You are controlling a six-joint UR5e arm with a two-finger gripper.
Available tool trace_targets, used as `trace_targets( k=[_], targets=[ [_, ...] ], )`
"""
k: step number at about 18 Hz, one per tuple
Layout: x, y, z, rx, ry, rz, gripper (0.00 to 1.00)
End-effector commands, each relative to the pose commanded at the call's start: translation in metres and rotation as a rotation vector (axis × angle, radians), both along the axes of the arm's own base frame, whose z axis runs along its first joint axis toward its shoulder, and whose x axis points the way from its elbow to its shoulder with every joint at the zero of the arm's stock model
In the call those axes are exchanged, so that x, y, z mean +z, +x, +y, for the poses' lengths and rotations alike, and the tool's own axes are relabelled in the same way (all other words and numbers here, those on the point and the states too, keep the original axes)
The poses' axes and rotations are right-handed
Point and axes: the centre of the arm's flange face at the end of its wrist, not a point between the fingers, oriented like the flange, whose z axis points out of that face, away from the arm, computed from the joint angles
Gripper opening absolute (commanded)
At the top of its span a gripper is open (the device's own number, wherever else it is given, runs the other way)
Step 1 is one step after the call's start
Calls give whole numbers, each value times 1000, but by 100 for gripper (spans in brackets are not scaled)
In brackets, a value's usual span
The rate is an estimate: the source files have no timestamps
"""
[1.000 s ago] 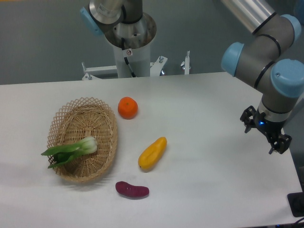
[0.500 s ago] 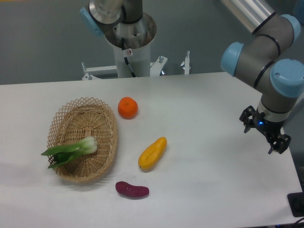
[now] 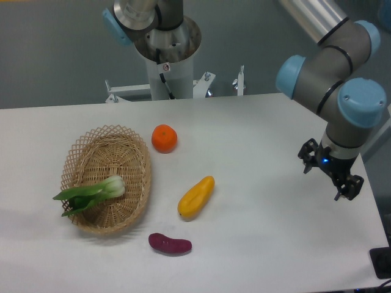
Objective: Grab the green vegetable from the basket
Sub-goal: 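Move the open gripper over the wicker basket toward the bok choy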
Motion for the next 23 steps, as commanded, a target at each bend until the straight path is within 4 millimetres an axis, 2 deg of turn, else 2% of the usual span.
trace_targets(
  k=[4,7,10,13,18,23],
  targets=[
    [-5,31,34,35,3,-15,100],
    [-10,69,56,38,-1,-32,100],
    [-14,116,81,30,9,-29,100],
    [-12,166,97,-17,13,-30,100],
    [-15,250,114,-59,-1,-61,100],
    [-23,316,135,-48,30,-55,100]
  ],
)
